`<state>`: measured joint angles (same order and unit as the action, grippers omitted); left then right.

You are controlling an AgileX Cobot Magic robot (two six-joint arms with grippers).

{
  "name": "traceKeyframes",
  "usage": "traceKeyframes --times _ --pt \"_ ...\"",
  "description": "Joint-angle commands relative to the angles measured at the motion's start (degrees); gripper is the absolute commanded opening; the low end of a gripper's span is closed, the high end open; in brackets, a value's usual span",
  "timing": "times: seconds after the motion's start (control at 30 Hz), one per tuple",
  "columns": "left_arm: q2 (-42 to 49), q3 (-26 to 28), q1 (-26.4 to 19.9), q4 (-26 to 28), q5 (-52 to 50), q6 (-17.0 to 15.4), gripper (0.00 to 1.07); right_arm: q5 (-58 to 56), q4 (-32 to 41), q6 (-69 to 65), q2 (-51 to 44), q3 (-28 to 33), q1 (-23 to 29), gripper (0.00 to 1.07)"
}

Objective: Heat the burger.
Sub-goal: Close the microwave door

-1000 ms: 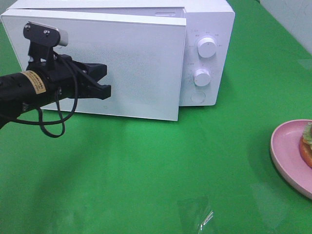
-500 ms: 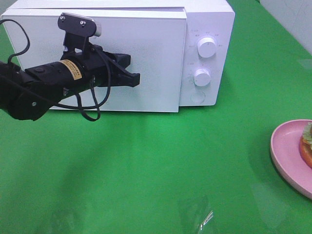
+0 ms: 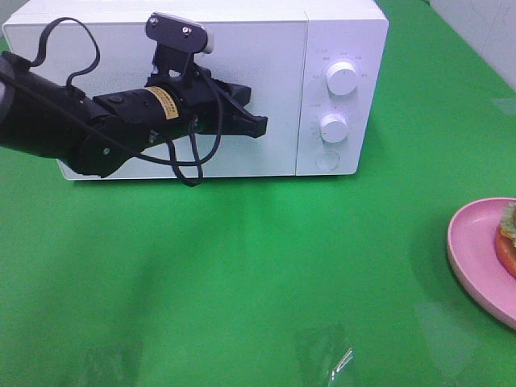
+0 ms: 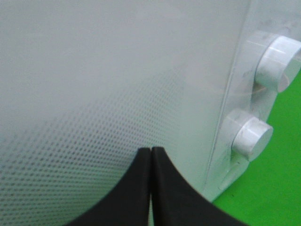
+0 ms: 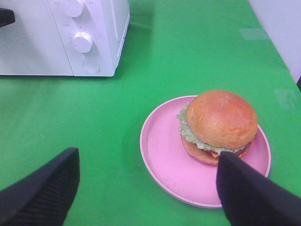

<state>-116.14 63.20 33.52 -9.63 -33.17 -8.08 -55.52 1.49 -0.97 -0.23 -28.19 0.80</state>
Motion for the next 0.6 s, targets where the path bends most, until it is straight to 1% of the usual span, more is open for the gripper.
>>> traceKeyframes --times 0.03,0.23,0.27,0.3,0.33,0.37,0.4,0.43,0.47,0.5,0.53,0.57,0.6 --pt "-0.5 3.1 -1.4 5.7 0.0 -0.1 0.00 0.6 0.3 0.1 -1.5 0.1 -0.2 0.76" --pt "0.9 2.8 -0.7 5.5 3.0 -0.3 0.00 0.6 0.3 0.1 -1.5 0.1 -0.2 0.76" --pt "1.8 2.8 0.3 5.3 6.0 -0.3 0.00 0.6 0.3 0.0 -1.5 0.1 -0.2 0.76" --pt "1.8 2.8 0.3 5.3 6.0 -0.3 0.00 0.6 0.3 0.0 -1.5 0.1 -0.2 0.76" --pt "3.1 2.8 1.5 5.3 9.6 -0.3 0.00 0.6 0.3 0.0 -1.5 0.1 -0.2 0.76" --pt "3.1 2.8 1.5 5.3 9.6 -0.3 0.00 0.6 0.3 0.0 -1.5 0.1 -0.2 0.76" --pt "4.5 2.8 2.5 5.3 14.6 -0.3 0.00 0.6 0.3 0.0 -1.5 0.1 -0.2 0.76" --pt "4.5 2.8 2.5 5.3 14.6 -0.3 0.00 0.6 0.3 0.0 -1.5 0.1 -0.2 0.76" --pt "6.0 2.8 3.8 5.2 19.5 -0.3 0.03 0.6 0.3 0.0 -1.5 0.1 -0.2 0.76" --pt "7.6 2.8 5.1 5.2 25.4 -0.3 0.15 0.6 0.3 0.0 -1.5 0.1 -0.2 0.76" --pt "7.6 2.8 5.1 5.2 25.4 -0.3 0.15 0.6 0.3 0.0 -1.5 0.1 -0.2 0.76" --pt "9.2 2.8 6.2 5.2 30.7 -0.3 0.35 0.6 0.3 0.0 -1.5 0.1 -0.2 0.76" --pt "9.2 2.8 6.2 5.2 30.7 -0.3 0.35 0.6 0.3 0.0 -1.5 0.1 -0.2 0.76"
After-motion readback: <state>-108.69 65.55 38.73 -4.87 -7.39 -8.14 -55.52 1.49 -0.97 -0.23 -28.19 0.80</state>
